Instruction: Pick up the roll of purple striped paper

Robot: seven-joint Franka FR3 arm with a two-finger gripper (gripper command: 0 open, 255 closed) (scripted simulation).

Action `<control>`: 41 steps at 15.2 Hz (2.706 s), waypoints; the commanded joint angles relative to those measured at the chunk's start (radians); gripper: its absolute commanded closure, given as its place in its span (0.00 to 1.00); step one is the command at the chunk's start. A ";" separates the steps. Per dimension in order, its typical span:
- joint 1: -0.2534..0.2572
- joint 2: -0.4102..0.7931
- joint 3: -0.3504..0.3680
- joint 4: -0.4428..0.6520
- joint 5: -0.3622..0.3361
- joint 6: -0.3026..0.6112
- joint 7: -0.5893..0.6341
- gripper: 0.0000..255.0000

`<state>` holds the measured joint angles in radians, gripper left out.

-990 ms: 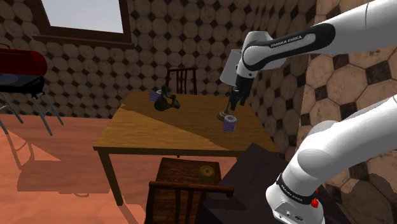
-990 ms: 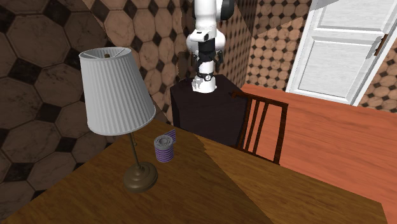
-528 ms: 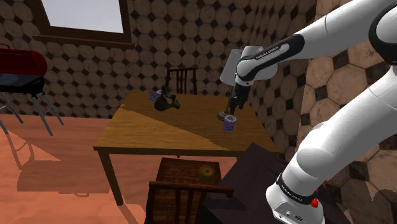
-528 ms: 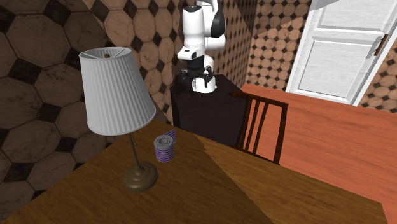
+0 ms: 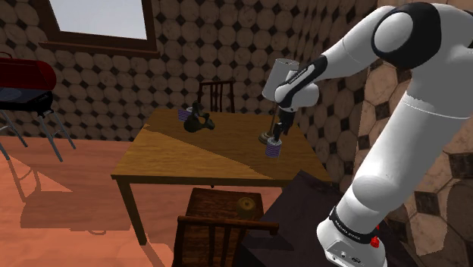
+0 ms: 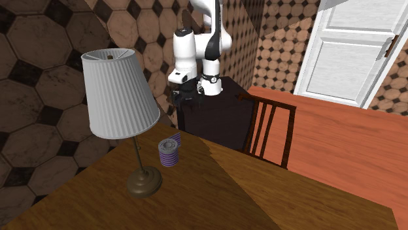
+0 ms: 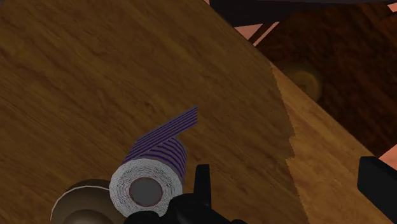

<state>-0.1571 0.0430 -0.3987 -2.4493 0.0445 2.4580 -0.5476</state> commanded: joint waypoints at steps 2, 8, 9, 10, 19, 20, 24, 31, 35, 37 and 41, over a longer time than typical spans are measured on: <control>-0.025 0.129 -0.003 0.067 0.076 0.057 -0.091 0.00; -0.122 0.365 0.041 0.230 0.200 0.123 -0.238 0.00; -0.141 0.402 0.050 0.262 0.215 0.130 -0.257 0.00; -0.159 0.439 0.060 0.294 0.228 0.136 -0.274 0.00; -0.227 0.598 0.113 0.396 0.281 0.197 -0.327 0.00; -0.234 0.618 0.121 0.403 0.288 0.210 -0.332 0.00; -0.233 0.618 0.122 0.402 0.288 0.211 -0.331 1.00; -0.231 0.619 0.123 0.401 0.289 0.214 -0.329 1.00; -0.221 0.581 0.105 0.391 0.274 0.185 -0.323 1.00; -0.213 0.557 0.095 0.383 0.264 0.168 -0.316 1.00; -0.197 0.509 0.074 0.371 0.243 0.133 -0.302 1.00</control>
<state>-0.3582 0.5637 -0.3198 -2.0769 0.2931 2.6005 -0.8540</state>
